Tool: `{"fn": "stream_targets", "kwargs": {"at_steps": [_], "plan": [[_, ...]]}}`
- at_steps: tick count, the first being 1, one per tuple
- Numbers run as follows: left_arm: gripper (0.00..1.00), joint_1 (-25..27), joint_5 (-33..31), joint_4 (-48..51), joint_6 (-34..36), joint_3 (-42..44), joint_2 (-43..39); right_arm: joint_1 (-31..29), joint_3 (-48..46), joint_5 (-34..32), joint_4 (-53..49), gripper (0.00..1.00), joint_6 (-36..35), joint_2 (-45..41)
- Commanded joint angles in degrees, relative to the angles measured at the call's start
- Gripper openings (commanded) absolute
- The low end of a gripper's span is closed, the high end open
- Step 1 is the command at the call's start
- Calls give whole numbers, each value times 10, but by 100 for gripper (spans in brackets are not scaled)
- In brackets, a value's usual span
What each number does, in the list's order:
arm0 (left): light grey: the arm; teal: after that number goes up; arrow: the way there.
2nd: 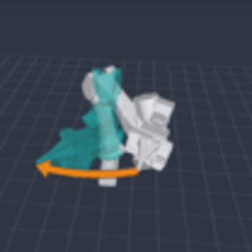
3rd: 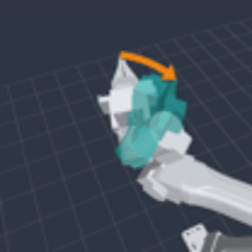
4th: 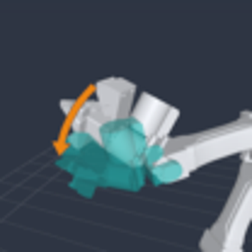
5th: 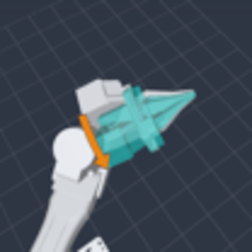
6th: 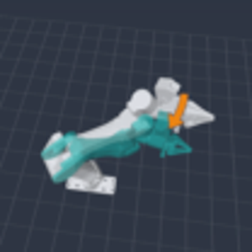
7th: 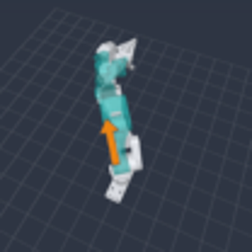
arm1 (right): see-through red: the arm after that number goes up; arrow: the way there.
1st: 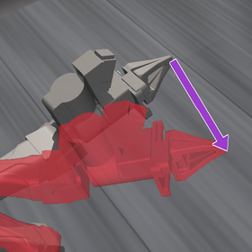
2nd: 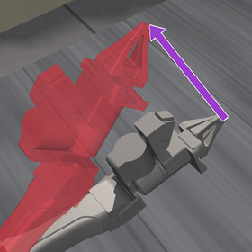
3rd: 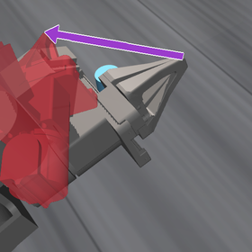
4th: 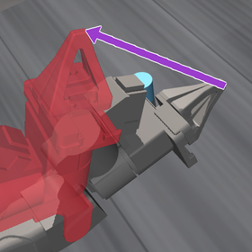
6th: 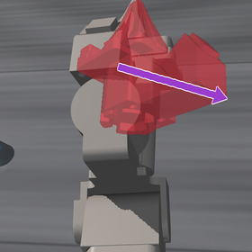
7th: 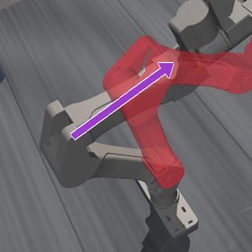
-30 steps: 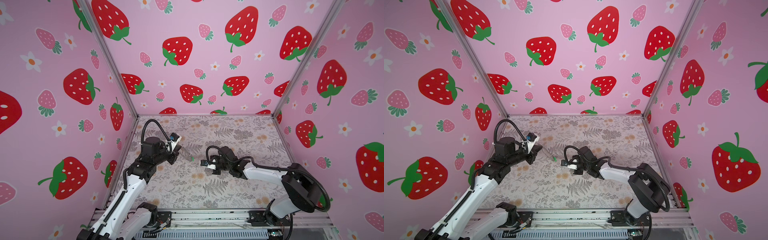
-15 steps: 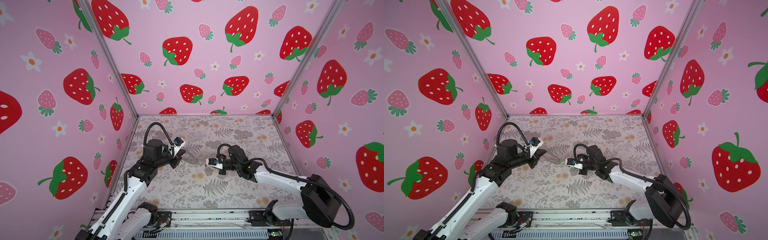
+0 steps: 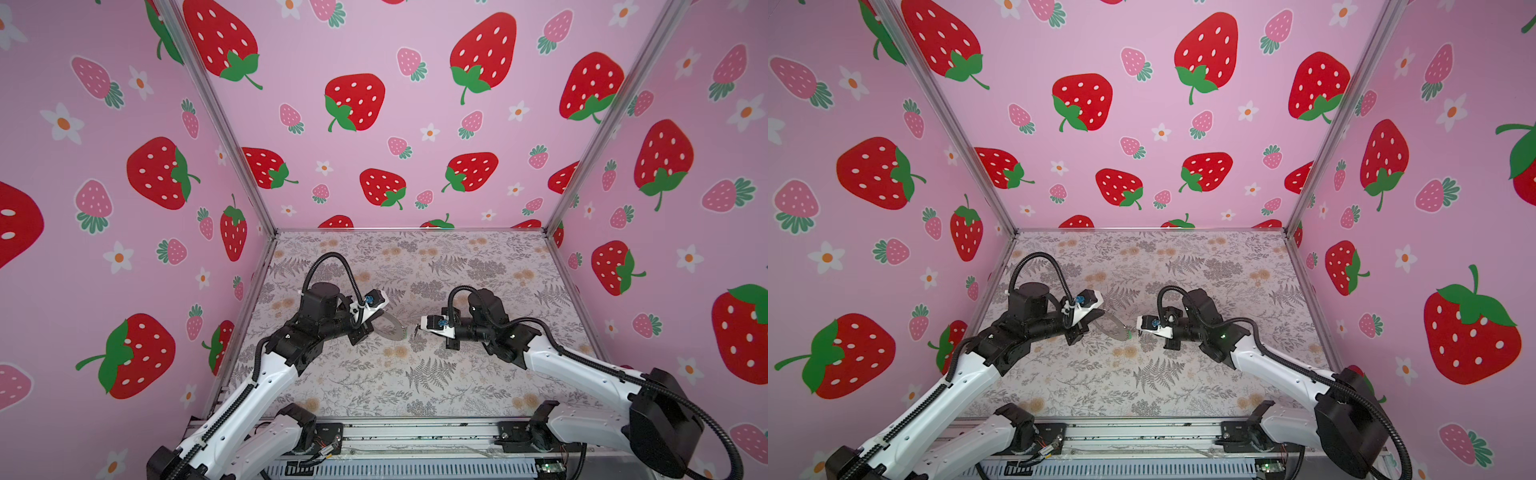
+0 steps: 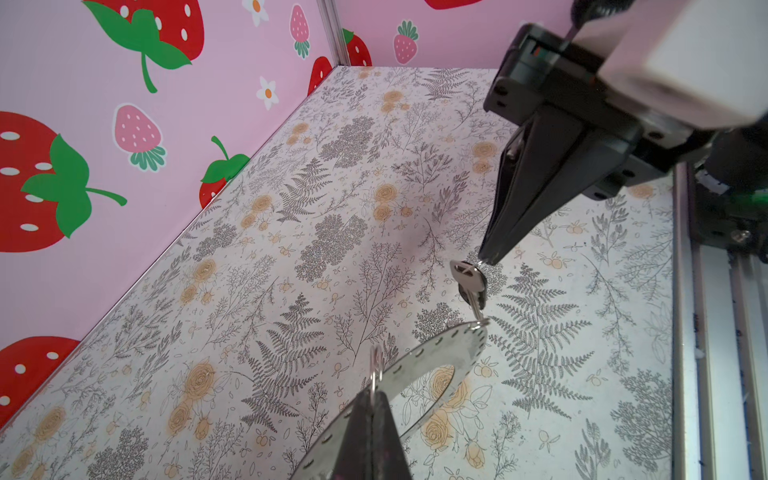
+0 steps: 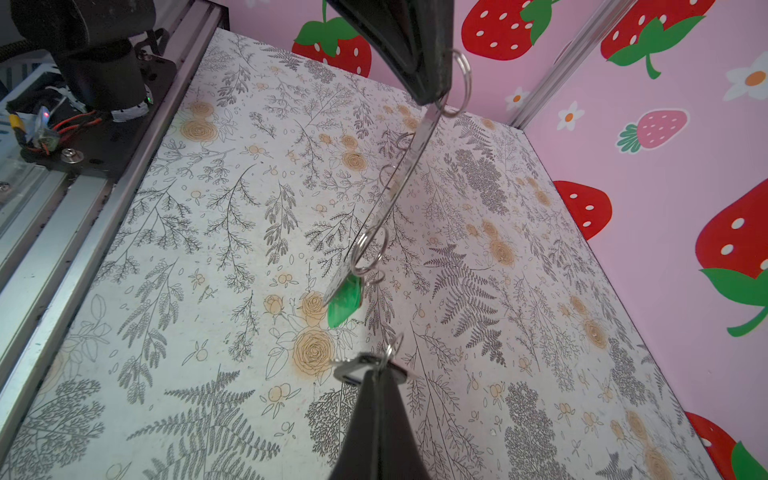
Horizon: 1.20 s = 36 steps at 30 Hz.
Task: Put the keys on the keyring
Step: 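Swing the right gripper with the key toward the plate while the left gripper raises it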
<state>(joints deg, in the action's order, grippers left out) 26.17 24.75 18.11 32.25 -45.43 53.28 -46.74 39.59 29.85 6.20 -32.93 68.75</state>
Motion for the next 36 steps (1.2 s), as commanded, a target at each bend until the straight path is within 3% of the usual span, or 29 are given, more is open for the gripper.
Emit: {"fn": "stream_targets", "kwargs": {"at_steps": [1,9,23,29,36], "plan": [[0,17,-19,-2,54,-7,1,4,16,31,-49,0,-14,-20],[0,86,-114,-31,86,-6,-1,6,49,72,-94,0,-22,-44],[0,161,-166,-48,137,-17,1,14,94,123,-129,0,-36,-40],[0,168,-207,-52,124,-16,10,14,91,126,-134,0,-35,-31],[0,171,-204,-59,111,-20,15,14,91,154,-125,0,-34,-21]]}}
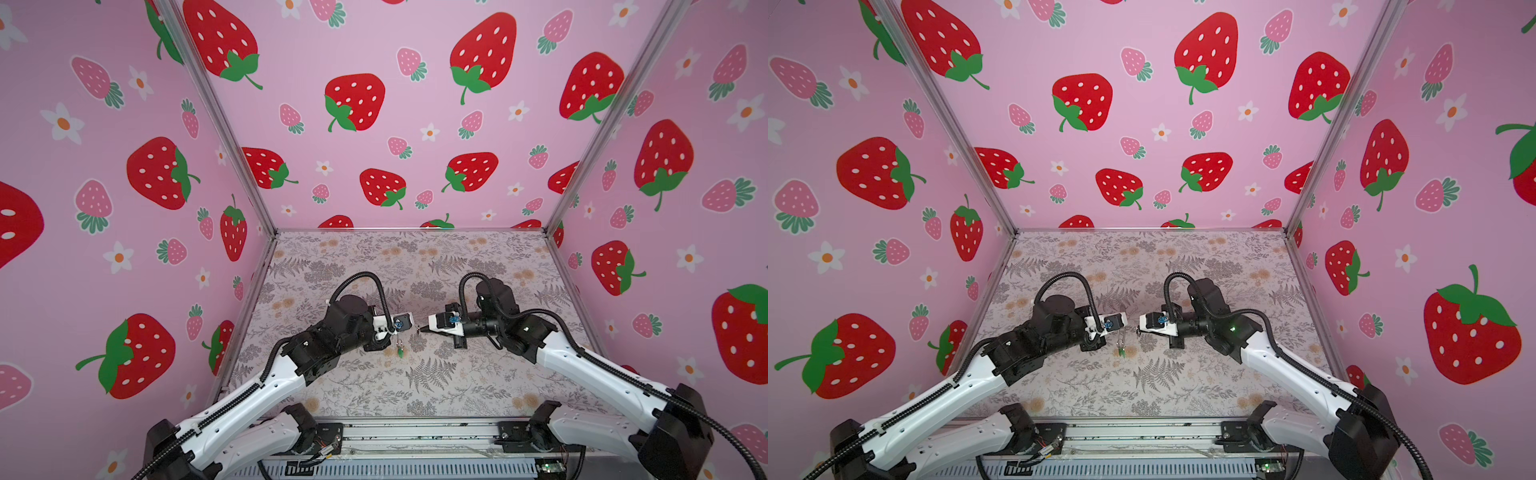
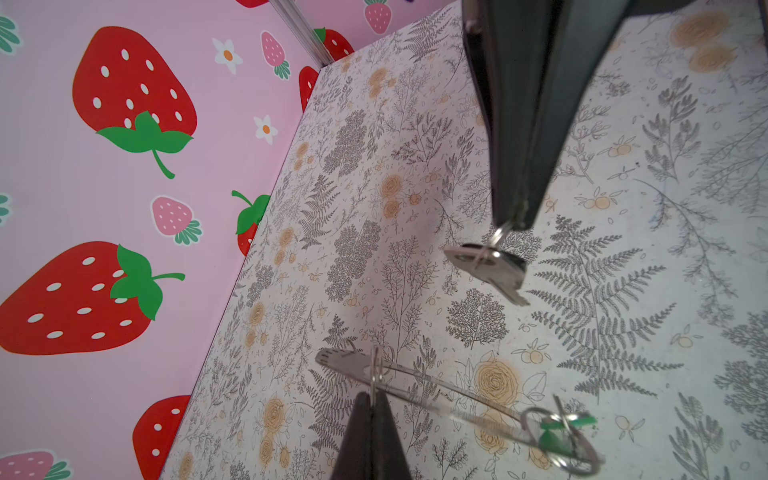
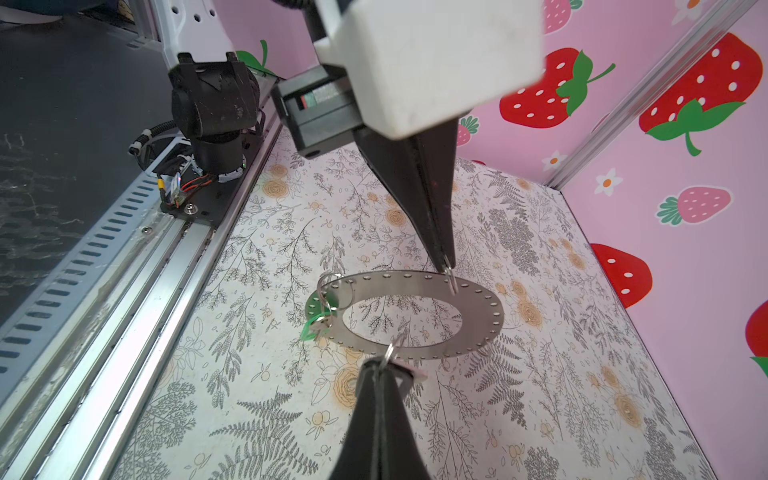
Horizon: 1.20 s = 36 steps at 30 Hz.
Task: Put the keys on the keyring
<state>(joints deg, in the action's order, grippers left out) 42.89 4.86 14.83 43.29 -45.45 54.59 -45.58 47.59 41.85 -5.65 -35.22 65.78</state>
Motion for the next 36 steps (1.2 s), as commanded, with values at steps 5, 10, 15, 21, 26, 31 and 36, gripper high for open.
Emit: {"fn": "stream_targets", "kwargs": {"at_steps": [5,10,15,21,26,31,36], "plan": [[0,22,-18,-39,2,-22,7,3,11,44,15,0,4,11],[0,43,-43,-47,6,-22,10,2,9,57,33,0,18,13],[0,59,-56,-54,7,-23,10,3,1,57,56,0,34,16],[0,69,-61,-56,9,-25,8,3,-9,59,87,0,55,16],[0,74,-69,-60,12,-26,7,3,-13,61,94,0,60,16],[0,79,-71,-60,14,-30,7,2,-15,63,94,0,62,20],[0,82,-70,-60,17,-31,5,3,-15,59,97,0,62,21]]}}
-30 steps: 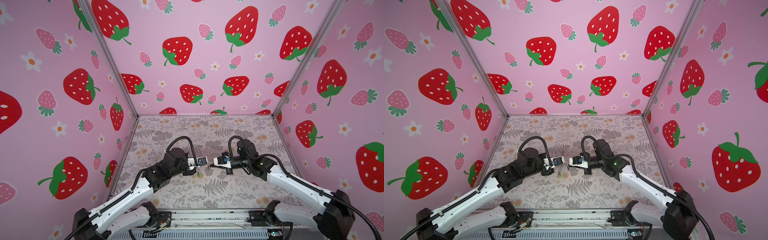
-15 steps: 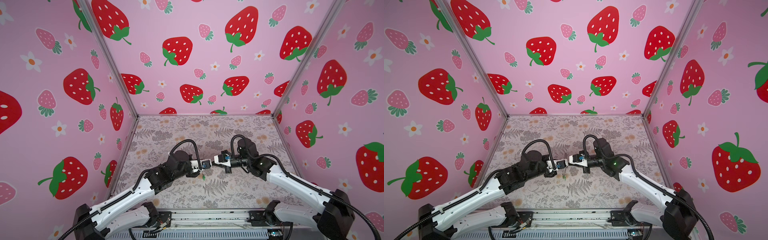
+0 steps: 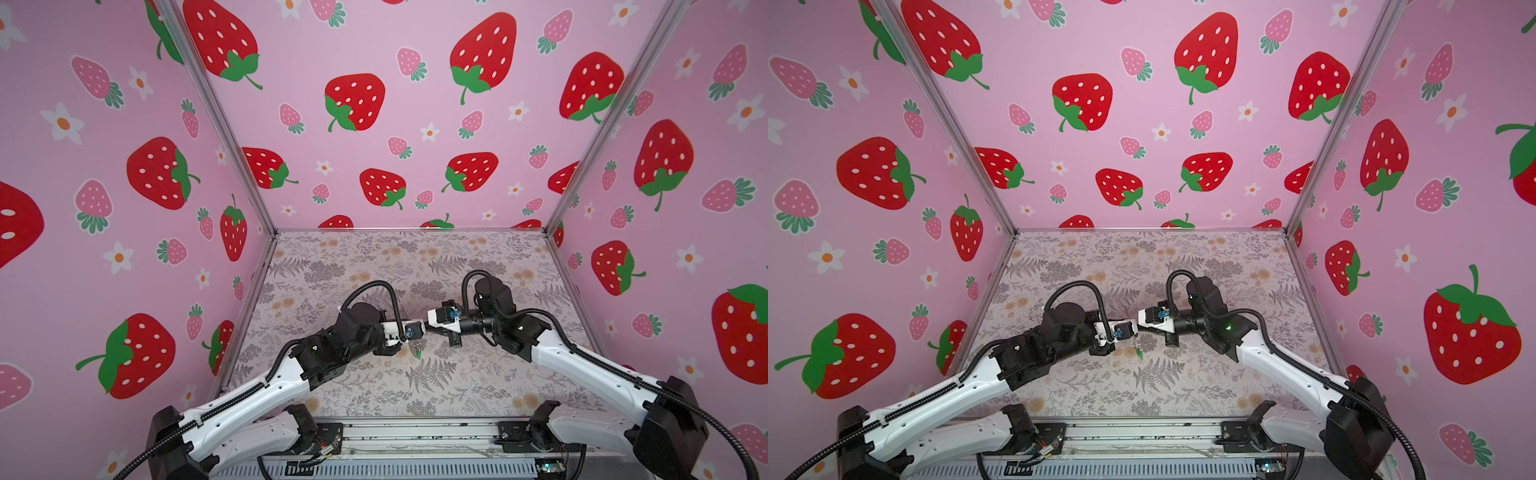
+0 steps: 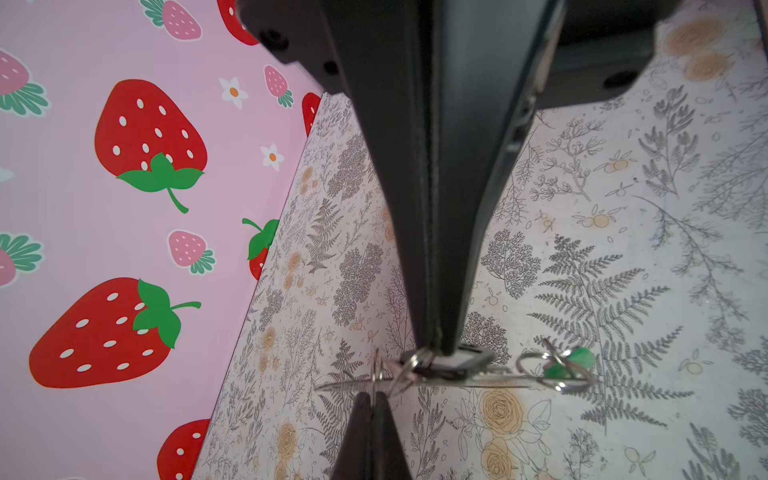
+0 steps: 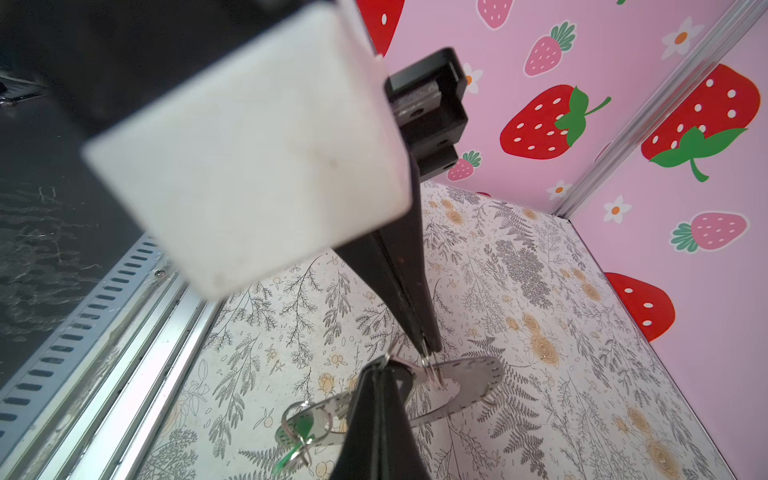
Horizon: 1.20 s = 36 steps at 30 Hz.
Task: Put the keys on the keyring
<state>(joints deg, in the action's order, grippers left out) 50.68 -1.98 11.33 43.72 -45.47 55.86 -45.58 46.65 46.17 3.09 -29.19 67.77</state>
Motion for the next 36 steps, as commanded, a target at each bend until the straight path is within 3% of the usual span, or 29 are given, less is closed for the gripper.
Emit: {"fn": "stream_targets", "kwargs": {"at_steps": [1,36], "plan": [[0,5,-1,-24,12,-31,-8,2,-6,15,11,0,2,1],[0,16,-2,-6,41,-33,-12,8,-18,-7,24,0,5,-13]]}}
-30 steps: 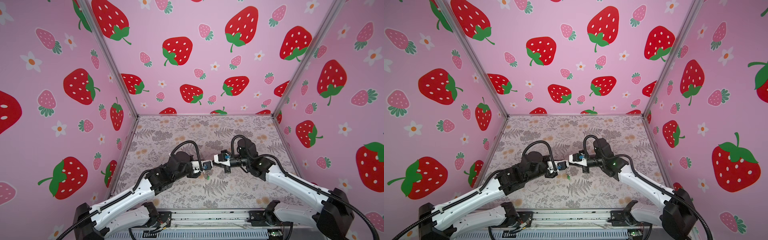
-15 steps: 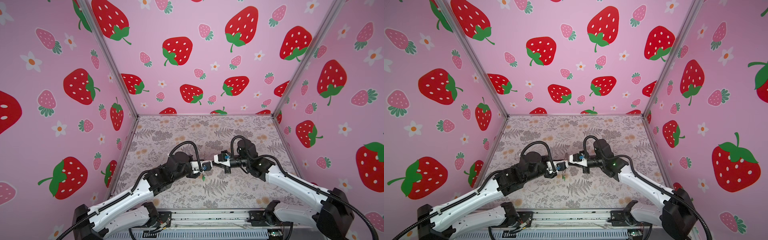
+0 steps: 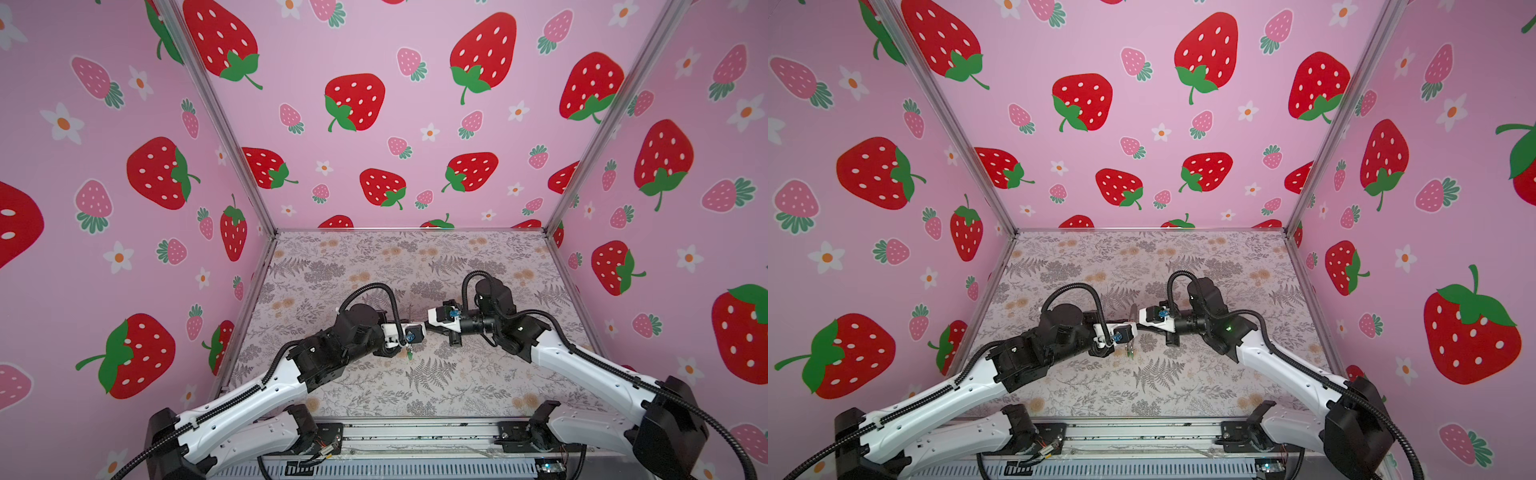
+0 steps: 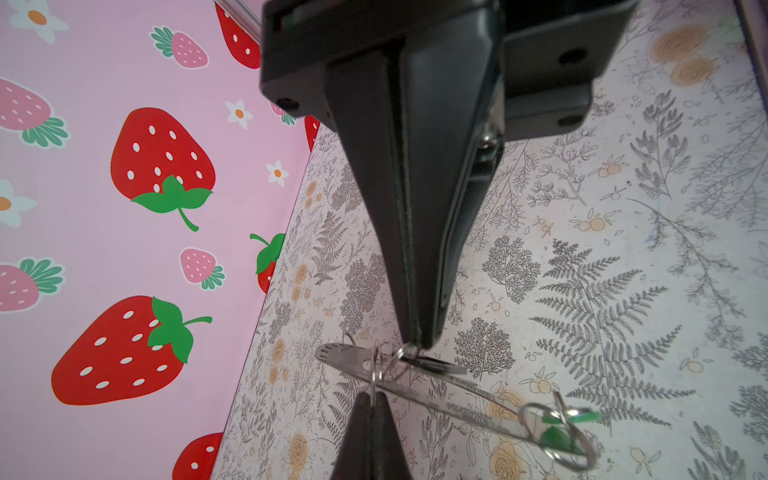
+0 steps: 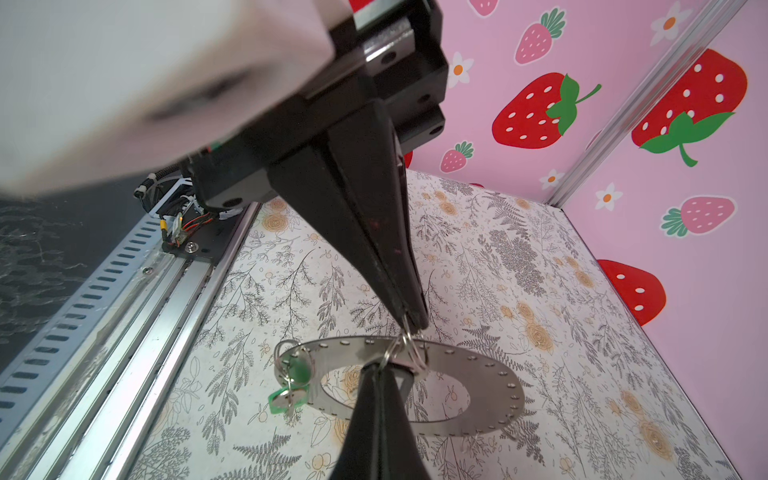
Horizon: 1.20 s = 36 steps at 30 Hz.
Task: Put the keys on the keyring
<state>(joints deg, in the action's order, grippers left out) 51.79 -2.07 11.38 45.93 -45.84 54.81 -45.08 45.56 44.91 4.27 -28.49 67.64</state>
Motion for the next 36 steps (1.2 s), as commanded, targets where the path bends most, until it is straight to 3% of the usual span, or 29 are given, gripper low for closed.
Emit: {"fn": "stream_targets", "kwargs": {"at_steps": [1,26,36], "plan": [[0,7,-4,-5,21,-30,-2,4,-7,5,13,0,-2,-11],[0,16,-26,-4,27,-24,-5,17,-36,10,46,0,27,-29],[0,2,41,11,-9,-32,-6,20,-42,9,52,2,30,-20]]}}
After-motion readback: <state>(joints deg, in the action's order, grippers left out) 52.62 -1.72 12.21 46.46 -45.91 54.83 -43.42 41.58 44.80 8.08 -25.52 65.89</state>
